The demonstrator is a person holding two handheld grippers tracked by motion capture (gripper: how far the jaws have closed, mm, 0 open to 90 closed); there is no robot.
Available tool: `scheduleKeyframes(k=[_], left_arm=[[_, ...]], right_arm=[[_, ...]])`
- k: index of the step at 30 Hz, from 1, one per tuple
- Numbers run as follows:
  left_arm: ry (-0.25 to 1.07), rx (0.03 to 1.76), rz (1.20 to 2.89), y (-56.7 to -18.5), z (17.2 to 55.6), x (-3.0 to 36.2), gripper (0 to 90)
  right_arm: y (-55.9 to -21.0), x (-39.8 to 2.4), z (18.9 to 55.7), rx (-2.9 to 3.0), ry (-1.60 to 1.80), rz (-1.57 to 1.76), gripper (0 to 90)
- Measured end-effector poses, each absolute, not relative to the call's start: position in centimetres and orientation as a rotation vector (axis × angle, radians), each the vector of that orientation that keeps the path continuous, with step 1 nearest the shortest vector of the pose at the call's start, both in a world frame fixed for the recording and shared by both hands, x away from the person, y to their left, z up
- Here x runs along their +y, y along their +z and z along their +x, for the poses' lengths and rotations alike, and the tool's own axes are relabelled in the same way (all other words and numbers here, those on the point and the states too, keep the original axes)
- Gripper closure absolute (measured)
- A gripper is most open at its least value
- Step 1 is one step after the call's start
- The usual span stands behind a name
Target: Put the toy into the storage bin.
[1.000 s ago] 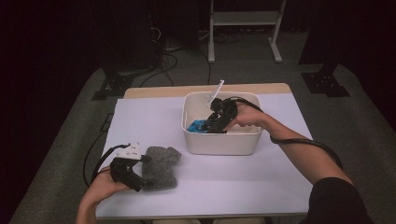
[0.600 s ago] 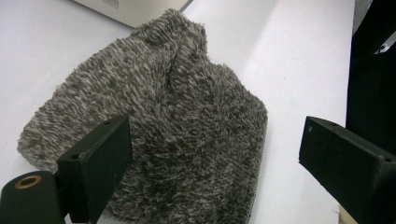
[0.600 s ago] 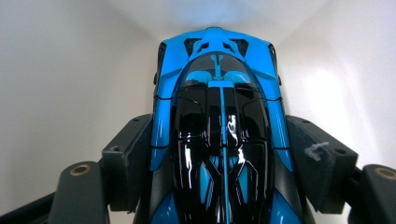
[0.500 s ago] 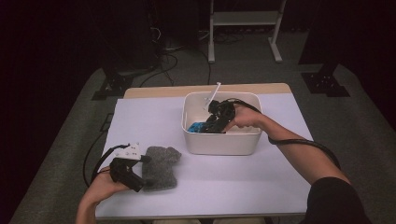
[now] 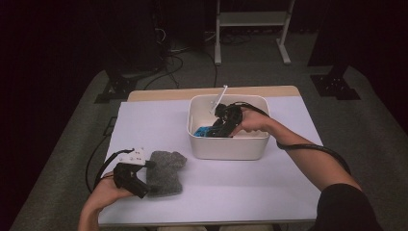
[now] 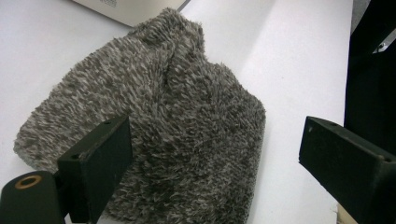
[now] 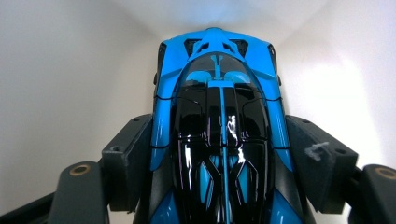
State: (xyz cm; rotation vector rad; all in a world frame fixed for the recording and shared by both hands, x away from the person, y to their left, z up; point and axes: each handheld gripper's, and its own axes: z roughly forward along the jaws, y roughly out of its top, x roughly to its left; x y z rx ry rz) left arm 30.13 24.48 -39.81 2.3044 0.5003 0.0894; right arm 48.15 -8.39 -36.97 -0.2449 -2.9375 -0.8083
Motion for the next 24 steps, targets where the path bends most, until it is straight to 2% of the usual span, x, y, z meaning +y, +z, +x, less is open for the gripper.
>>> scheduleKeyframes(k=[13, 14, 24], left_arm=[[0.089, 0.497, 2.306, -39.8, 30.0, 24.5, 8.9], [0.087, 0.499, 2.308, -39.8, 30.0, 24.5, 8.9], [0.088, 0.499, 2.305, -39.8, 29.9, 24.4, 8.8]], right_arm=[[-37.3, -8.2, 48.0, -2.949, -0.764, -0.277, 26.1], [-37.1, -8.1, 47.9, -2.930, -0.784, -0.259, 30.1], [-35.7, -8.7, 47.8, -2.958, -0.842, -0.290, 27.1]])
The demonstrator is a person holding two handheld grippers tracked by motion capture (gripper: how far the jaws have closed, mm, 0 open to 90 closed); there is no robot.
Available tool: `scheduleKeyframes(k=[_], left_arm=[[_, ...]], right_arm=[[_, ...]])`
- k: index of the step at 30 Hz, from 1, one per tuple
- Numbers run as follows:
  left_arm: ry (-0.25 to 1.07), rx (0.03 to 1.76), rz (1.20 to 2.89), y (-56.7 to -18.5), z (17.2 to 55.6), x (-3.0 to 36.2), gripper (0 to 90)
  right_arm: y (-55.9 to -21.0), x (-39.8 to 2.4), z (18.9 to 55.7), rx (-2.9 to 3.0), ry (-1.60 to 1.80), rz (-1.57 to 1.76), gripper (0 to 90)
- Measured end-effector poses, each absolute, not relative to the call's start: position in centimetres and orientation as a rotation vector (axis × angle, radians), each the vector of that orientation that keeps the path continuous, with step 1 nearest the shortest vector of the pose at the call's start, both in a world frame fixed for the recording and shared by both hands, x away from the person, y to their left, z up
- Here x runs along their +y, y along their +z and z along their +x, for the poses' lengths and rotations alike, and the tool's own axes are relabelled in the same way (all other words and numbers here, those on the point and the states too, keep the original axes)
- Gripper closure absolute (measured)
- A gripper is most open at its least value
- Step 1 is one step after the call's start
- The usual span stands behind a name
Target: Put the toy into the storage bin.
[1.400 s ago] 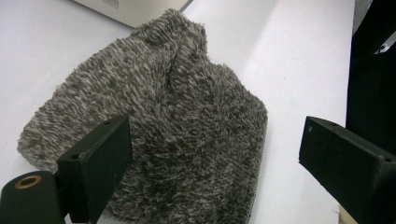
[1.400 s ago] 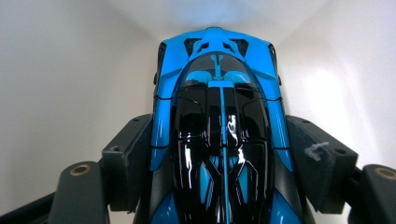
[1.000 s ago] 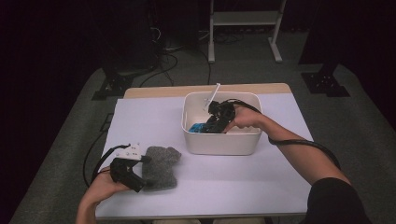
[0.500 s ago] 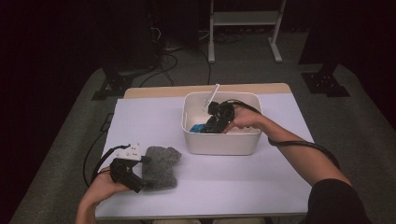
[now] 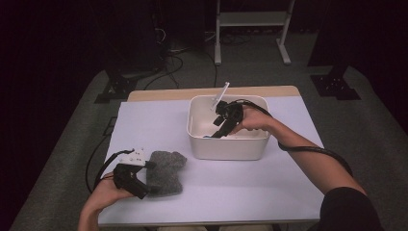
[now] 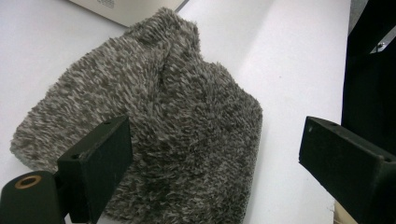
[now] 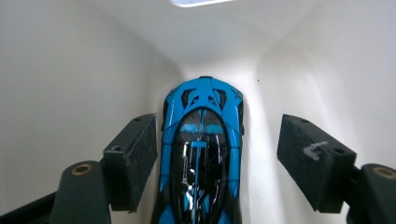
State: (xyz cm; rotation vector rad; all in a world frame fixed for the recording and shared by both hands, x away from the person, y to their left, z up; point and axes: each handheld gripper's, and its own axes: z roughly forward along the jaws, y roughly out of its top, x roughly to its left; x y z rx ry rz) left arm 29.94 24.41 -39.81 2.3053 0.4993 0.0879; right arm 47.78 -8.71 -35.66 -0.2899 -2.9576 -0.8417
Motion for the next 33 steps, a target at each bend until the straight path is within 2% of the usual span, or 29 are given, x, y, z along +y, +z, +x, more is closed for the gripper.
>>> scheduleKeyframes(k=[16, 33], left_arm=[[0.092, 0.503, 2.303, -39.9, 29.8, 24.5, 8.4], [0.091, 0.476, 2.297, -39.6, 29.6, 24.0, 8.3]], right_arm=[[-32.3, -10.4, 47.3, -2.952, -0.960, -0.343, 25.3], [-28.6, -13.1, 45.1, -2.996, -1.023, -0.418, 25.2]])
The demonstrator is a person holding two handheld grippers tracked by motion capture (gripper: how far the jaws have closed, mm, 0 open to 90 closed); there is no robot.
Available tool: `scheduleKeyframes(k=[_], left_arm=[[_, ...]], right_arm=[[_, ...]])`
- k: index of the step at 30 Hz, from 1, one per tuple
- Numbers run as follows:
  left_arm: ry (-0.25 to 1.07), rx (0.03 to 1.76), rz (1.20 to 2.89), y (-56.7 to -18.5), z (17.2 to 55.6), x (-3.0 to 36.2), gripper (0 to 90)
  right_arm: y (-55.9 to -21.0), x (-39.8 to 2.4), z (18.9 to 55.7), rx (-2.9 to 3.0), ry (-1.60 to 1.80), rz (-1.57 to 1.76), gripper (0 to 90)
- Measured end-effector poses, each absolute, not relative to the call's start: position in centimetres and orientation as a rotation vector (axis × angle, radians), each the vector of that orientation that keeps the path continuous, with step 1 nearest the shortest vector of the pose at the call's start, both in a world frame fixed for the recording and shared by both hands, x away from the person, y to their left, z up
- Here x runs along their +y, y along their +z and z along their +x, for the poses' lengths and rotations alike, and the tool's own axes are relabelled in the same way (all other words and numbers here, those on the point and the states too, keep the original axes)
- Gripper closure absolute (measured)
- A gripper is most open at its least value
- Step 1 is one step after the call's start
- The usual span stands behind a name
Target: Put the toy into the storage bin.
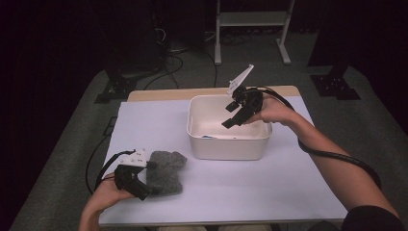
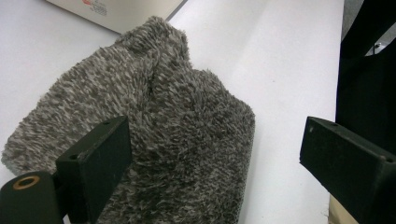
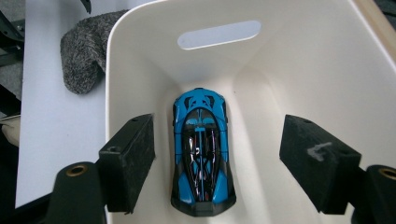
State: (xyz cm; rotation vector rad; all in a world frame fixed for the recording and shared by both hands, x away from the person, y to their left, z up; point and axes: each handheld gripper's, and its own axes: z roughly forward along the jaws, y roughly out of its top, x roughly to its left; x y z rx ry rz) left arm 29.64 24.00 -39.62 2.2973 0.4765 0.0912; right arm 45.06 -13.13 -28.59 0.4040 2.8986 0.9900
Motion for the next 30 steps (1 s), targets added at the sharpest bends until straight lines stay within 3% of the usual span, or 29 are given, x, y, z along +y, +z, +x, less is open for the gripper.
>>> scheduleKeyframes(k=[30], left_arm=[[0.074, 0.481, 2.306, -40.1, 30.0, 23.6, 7.6]], right_arm=[[-24.9, -20.3, 42.2, 2.777, 1.015, 0.538, 23.5]])
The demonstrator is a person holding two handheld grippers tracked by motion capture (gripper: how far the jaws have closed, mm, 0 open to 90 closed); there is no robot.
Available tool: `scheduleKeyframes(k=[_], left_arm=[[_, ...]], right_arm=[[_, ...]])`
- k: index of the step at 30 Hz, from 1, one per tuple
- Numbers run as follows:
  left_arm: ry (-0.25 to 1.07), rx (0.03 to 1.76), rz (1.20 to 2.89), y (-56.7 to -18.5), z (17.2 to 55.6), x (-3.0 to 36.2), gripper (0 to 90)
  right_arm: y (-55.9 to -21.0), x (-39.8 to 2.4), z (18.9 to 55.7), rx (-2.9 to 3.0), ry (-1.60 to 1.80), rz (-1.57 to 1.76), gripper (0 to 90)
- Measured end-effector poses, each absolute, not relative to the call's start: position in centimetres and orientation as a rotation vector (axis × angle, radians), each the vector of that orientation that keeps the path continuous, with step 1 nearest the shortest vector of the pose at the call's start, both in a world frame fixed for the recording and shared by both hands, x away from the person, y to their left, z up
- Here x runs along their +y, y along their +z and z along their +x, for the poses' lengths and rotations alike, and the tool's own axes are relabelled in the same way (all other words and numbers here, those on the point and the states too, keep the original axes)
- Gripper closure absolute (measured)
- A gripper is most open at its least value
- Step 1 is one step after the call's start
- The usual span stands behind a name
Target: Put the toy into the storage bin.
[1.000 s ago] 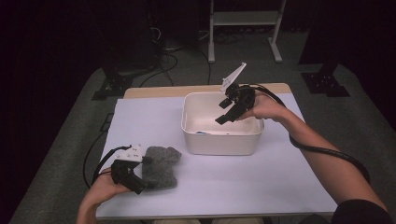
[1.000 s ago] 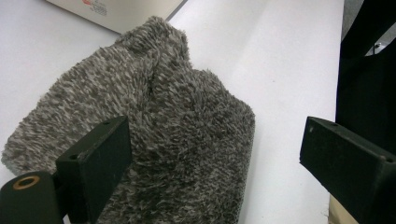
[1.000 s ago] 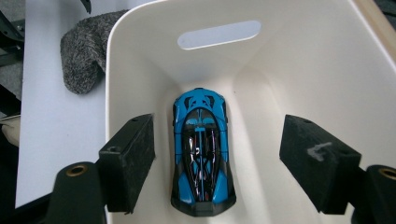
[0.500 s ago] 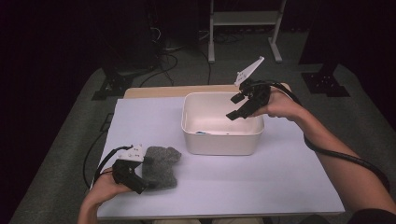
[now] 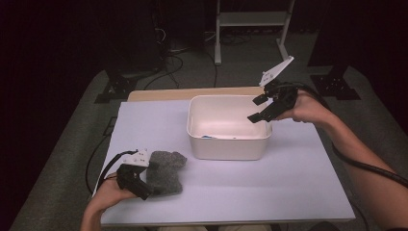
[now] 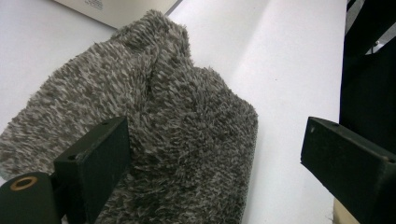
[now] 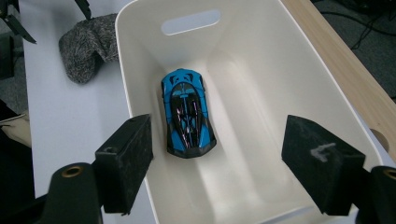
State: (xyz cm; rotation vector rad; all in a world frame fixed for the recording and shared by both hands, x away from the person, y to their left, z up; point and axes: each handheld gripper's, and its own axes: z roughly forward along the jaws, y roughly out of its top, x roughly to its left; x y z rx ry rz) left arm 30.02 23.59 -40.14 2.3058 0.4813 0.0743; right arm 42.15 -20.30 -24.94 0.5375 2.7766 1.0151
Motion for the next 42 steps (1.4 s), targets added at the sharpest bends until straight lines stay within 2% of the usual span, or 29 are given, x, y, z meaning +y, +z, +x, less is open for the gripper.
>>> scheduleKeyframes(k=[27, 42], left_arm=[[0.062, 0.480, 2.314, -40.5, 30.4, 23.1, 7.6], [0.060, 0.467, 2.285, -40.1, 30.5, 23.1, 7.6]], right_arm=[[-25.3, -26.0, 40.1, 2.689, 1.043, 0.703, 19.9], [-28.1, -29.4, 38.9, 2.654, 1.076, 0.811, 18.8]])
